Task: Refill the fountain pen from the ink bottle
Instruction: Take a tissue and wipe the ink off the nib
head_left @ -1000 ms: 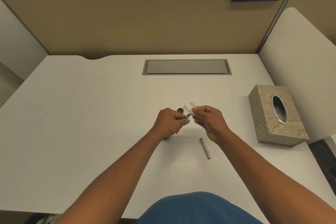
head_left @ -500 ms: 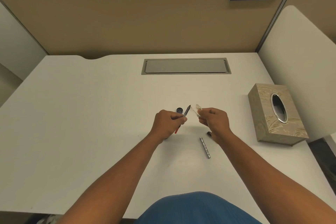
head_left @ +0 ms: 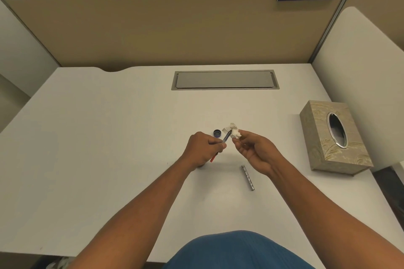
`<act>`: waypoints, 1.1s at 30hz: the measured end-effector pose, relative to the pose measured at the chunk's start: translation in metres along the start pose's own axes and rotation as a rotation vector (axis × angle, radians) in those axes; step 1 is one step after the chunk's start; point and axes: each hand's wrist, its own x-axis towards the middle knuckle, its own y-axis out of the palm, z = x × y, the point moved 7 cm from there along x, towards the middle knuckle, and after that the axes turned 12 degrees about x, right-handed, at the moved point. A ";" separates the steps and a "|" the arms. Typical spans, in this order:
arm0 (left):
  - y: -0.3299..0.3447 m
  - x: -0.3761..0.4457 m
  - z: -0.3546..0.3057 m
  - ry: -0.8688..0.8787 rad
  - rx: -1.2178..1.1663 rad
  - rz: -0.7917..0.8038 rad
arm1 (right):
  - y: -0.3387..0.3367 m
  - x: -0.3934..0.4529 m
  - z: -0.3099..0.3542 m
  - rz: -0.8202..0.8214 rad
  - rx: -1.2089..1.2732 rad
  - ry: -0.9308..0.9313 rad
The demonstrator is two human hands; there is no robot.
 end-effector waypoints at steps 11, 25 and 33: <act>-0.003 0.000 -0.007 0.075 0.102 0.048 | 0.001 -0.001 -0.006 0.083 -0.126 0.071; 0.006 -0.013 -0.008 0.037 -0.215 0.212 | 0.021 -0.003 0.002 0.117 -0.339 -0.160; 0.019 -0.025 -0.007 -0.127 -0.615 0.425 | 0.027 -0.004 0.004 0.139 -0.339 -0.189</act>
